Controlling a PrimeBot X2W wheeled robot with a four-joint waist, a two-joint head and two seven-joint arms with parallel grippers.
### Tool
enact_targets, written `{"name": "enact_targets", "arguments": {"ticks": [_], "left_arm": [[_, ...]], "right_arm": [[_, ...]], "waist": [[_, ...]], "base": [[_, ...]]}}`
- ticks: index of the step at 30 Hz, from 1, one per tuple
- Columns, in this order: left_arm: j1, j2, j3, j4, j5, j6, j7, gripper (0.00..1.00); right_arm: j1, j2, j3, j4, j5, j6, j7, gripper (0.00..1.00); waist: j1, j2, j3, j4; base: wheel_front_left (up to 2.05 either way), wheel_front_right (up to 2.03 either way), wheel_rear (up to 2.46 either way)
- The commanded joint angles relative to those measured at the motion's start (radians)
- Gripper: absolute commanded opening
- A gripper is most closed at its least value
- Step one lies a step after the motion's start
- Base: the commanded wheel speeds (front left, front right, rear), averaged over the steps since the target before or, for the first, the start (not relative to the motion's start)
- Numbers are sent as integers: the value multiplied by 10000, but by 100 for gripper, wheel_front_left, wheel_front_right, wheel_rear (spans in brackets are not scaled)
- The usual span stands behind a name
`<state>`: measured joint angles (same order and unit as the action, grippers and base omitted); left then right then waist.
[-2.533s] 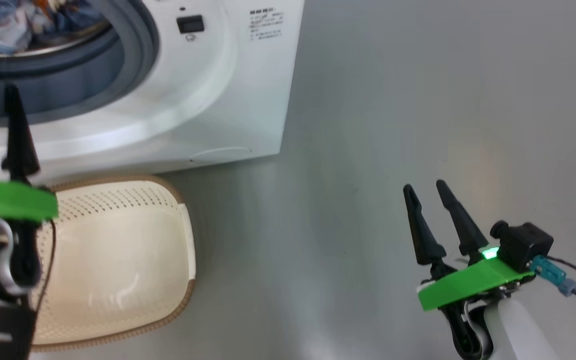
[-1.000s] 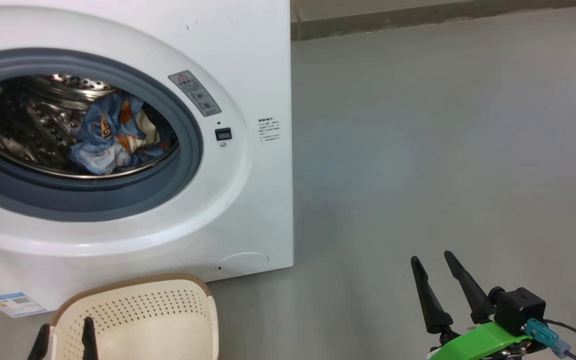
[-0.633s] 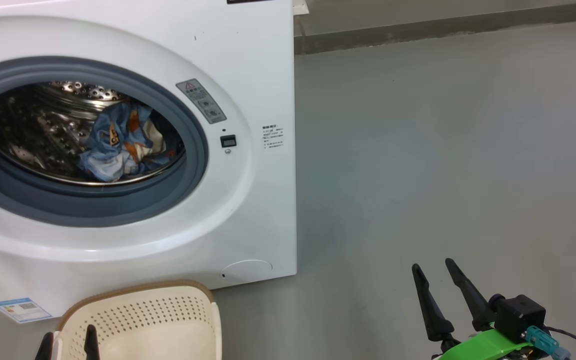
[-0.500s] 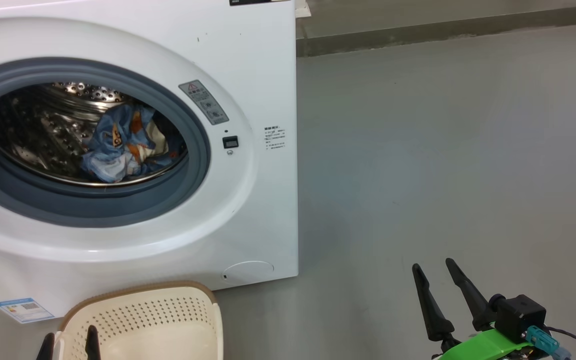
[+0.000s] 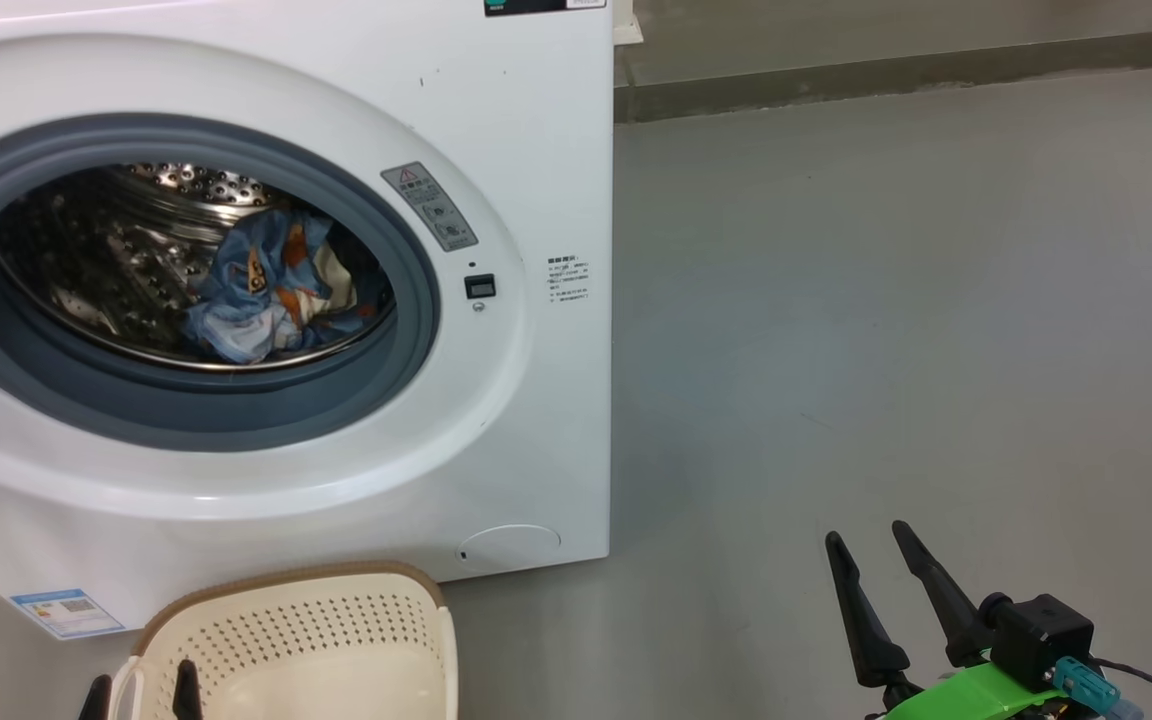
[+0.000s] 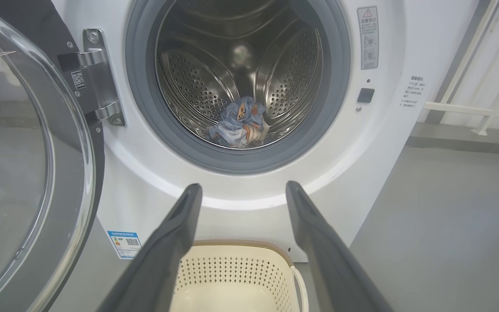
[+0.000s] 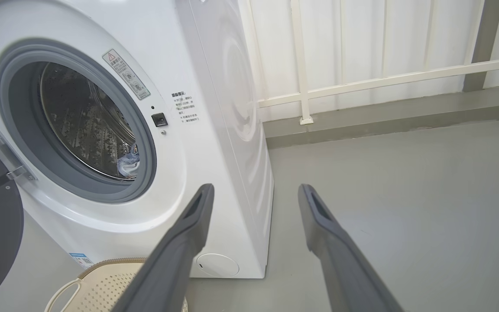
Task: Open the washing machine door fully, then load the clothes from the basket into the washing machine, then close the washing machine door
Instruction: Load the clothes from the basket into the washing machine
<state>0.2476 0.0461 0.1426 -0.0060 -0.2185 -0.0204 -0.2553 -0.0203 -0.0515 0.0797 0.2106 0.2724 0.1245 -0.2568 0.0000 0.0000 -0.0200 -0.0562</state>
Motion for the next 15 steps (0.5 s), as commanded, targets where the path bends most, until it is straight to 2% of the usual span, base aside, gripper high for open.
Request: {"name": "enact_targets", "arguments": {"ticks": [1, 15], "left_arm": [[-142, 42, 304, -227, 1, 61, -64, 100], [-180, 41, 346, -197, -3, 21, -65, 100]], "right_arm": [[-91, 13, 218, -257, -163, 62, -49, 100], [-88, 13, 234, -209, -157, 62, -49, 100]], "waist": [[0, 0, -20, 12], [0, 0, -55, 51]], "base": [[0, 0, 0], [0, 0, 0]]}}
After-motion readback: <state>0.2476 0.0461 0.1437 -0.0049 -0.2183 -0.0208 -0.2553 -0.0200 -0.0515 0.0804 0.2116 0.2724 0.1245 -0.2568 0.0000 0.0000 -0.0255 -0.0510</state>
